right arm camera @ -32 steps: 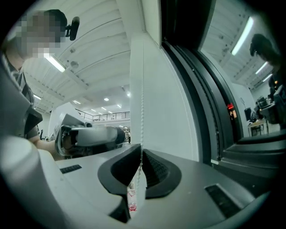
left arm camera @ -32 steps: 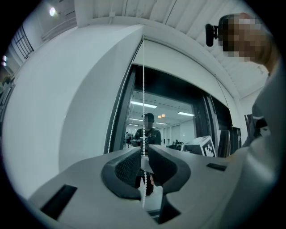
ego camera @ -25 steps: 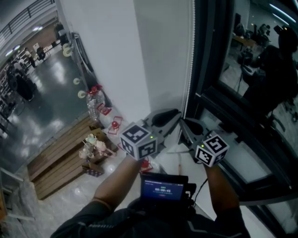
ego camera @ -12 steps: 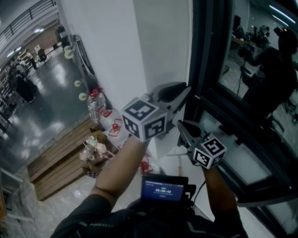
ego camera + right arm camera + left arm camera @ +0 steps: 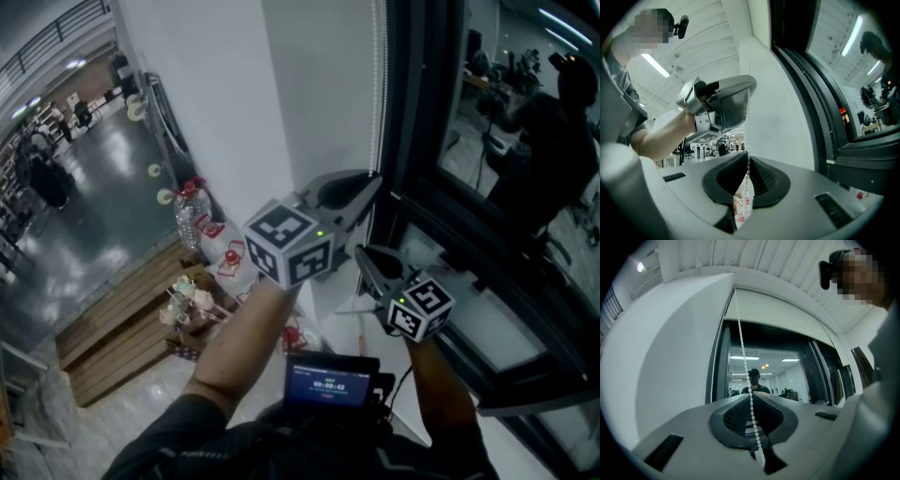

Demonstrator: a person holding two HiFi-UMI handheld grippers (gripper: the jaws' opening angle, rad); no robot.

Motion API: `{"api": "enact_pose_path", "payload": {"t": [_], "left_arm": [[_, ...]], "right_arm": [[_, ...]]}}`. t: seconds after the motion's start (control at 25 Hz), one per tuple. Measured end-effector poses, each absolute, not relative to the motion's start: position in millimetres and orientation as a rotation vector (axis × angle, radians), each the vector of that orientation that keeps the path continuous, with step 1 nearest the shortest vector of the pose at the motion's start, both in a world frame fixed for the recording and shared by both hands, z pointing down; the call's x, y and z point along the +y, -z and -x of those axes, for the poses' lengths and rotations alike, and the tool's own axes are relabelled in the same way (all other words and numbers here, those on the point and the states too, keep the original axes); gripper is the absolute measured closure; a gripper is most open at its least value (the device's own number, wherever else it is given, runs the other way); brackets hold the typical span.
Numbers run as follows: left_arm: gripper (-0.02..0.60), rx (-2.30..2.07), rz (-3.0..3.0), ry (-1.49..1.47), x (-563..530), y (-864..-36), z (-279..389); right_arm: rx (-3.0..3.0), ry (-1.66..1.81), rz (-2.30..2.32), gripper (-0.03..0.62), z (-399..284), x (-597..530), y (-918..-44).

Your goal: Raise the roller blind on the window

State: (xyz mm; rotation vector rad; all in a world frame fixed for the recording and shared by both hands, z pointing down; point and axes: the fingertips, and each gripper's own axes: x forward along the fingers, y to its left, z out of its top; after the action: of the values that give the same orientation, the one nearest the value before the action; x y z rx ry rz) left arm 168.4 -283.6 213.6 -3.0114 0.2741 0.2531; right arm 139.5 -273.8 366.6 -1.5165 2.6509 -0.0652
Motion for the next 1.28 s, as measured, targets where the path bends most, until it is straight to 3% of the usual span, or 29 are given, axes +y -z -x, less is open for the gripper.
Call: {"api": "enact_pose_path", "payload": {"t": [1.28], "left_arm": [[0.568,0.281,3.132,-0.11,-279.1,-341.6,-161.7]], "right_arm": [[2.745,0.465,1.607,0.58,-139.3,-261.3,-483.5]]}}
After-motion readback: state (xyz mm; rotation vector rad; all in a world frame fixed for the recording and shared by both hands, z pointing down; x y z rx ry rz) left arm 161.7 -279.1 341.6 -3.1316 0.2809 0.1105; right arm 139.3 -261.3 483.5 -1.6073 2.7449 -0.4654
